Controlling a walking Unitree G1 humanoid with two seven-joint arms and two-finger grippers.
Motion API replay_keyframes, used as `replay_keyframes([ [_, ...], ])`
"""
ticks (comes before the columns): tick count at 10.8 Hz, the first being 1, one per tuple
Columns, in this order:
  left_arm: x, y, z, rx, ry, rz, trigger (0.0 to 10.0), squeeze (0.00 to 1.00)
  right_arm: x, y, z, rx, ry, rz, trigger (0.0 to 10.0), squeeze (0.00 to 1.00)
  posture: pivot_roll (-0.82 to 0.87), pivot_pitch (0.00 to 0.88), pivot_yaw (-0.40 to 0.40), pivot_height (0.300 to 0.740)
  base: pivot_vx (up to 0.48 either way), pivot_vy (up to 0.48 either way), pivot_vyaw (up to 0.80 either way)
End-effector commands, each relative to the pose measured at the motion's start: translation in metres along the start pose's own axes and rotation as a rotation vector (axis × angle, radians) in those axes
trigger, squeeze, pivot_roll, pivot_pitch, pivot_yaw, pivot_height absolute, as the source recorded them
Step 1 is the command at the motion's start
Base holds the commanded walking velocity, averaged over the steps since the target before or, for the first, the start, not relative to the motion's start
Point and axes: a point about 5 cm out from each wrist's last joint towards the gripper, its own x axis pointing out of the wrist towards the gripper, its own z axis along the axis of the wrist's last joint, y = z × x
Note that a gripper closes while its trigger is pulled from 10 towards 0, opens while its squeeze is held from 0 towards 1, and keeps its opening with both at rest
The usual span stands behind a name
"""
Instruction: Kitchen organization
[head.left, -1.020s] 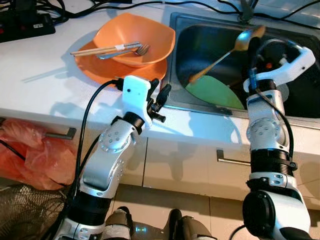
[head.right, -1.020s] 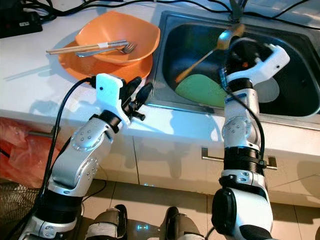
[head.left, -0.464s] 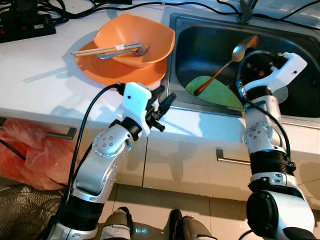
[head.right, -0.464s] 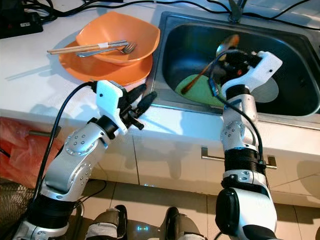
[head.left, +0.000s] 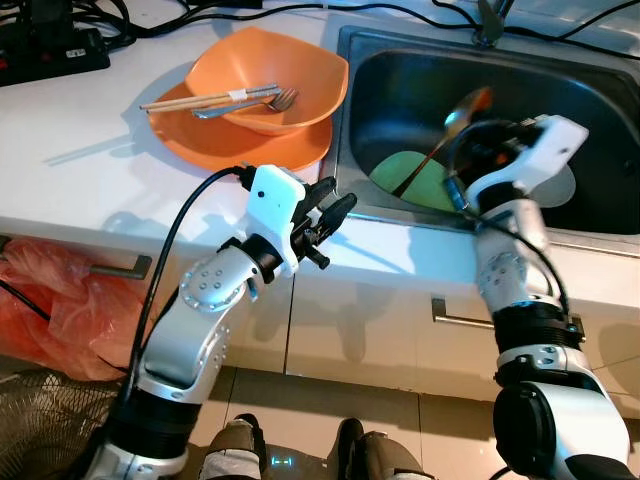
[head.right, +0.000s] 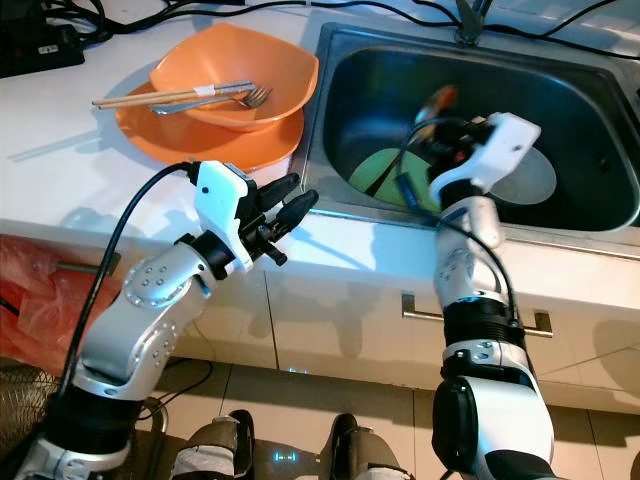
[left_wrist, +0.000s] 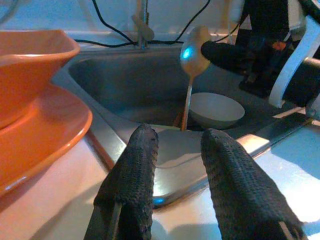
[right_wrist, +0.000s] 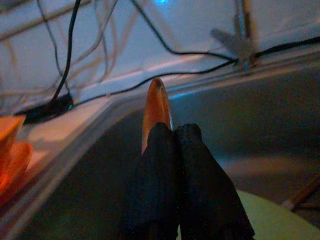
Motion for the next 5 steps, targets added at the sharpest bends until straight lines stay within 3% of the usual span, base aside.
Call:
replay_keyframes([
  [1,0.0021,-0.0035,0.0022,0.011,0.008,-0.035,10.0,0.00,0.0001,-0.0012,0.0006,-0.040,-0.002,0.017,10.0,0.00,0.25,0.207,-0.083,0.740,0.000,0.000,0.00],
  [5,0.0043,-0.0009,0.0084,0.029,0.008,-0.051,10.0,0.00,0.0007,0.0079,-0.0075,-0.054,0.018,0.053,10.0,0.00,0.25,0.206,-0.080,0.740,0.000,0.000,0.00],
])
